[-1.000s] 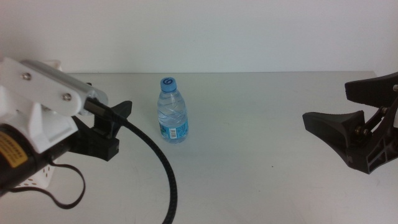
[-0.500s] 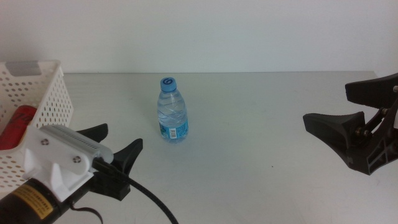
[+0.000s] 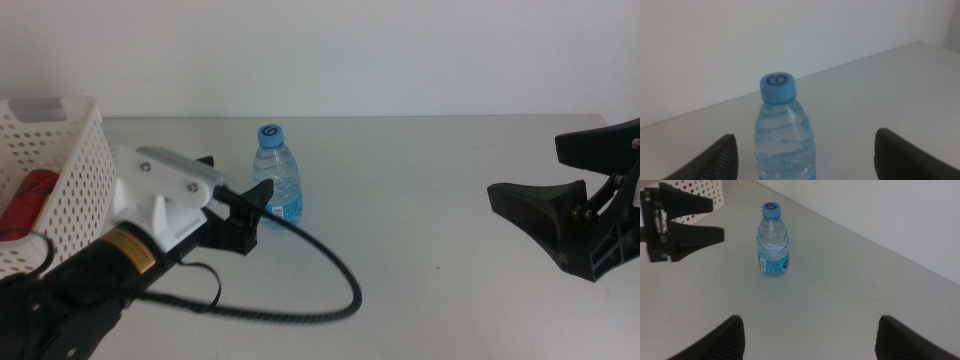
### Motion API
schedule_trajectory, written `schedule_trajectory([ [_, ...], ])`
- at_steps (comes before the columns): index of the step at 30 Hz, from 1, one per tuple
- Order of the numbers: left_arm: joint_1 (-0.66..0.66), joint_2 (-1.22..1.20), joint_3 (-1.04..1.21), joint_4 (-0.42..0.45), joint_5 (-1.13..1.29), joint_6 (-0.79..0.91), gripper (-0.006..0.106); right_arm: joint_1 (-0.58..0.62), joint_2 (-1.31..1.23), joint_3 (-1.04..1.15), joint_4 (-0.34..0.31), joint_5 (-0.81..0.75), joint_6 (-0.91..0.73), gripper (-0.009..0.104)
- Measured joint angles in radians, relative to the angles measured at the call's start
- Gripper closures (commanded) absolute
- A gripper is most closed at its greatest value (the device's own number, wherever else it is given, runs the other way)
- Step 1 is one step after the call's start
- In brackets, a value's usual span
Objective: Use arms to grab the bottles and put them into the dustbin to the left of the table.
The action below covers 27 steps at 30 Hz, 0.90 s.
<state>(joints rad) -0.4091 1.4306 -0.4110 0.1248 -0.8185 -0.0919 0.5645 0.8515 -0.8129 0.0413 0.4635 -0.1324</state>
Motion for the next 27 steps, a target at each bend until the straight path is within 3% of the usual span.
schedule_trajectory([
  [19, 0.001, 0.46, -0.367, -0.025, -0.005, -0.024, 0.007, 0.0, 0.0, 0.0, 0.0, 0.0, 0.0, 0.028],
  [27, 0.001, 0.56, -0.377, -0.032, -0.135, 0.003, 0.016, 0.0, 0.0, 0.0, 0.0, 0.001, 0.0, 0.028],
])
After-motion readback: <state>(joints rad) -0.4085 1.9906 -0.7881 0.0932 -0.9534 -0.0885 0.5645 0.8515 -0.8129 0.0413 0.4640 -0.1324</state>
